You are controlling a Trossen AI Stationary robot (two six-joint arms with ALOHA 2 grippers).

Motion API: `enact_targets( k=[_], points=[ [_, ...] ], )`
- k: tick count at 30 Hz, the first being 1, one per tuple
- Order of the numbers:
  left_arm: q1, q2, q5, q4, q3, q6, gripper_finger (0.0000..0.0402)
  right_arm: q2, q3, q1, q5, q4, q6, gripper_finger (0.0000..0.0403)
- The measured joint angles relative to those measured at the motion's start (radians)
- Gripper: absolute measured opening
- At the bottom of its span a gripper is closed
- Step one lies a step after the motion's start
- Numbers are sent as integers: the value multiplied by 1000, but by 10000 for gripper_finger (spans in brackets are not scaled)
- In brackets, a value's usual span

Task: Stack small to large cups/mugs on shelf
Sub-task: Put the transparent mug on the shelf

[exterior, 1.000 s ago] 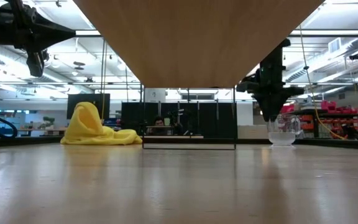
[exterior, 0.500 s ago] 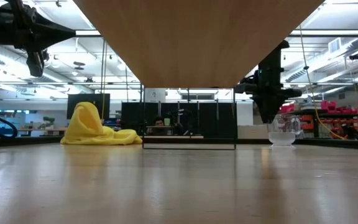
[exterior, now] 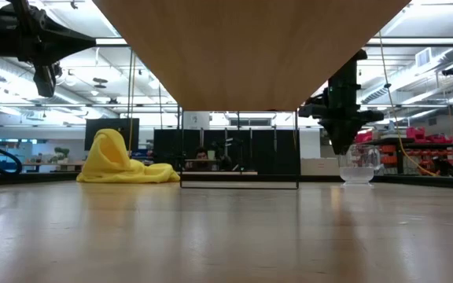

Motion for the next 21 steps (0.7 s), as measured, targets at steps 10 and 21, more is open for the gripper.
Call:
enact_targets(
  k=[10, 21],
  points=[
    [0, 0, 0, 0, 0, -11, 18, 0, 0, 2, 3, 0, 0, 12],
    [0, 0, 0, 0, 0, -11, 19, 0, 48, 9, -7, -127, -21, 6]
  ],
)
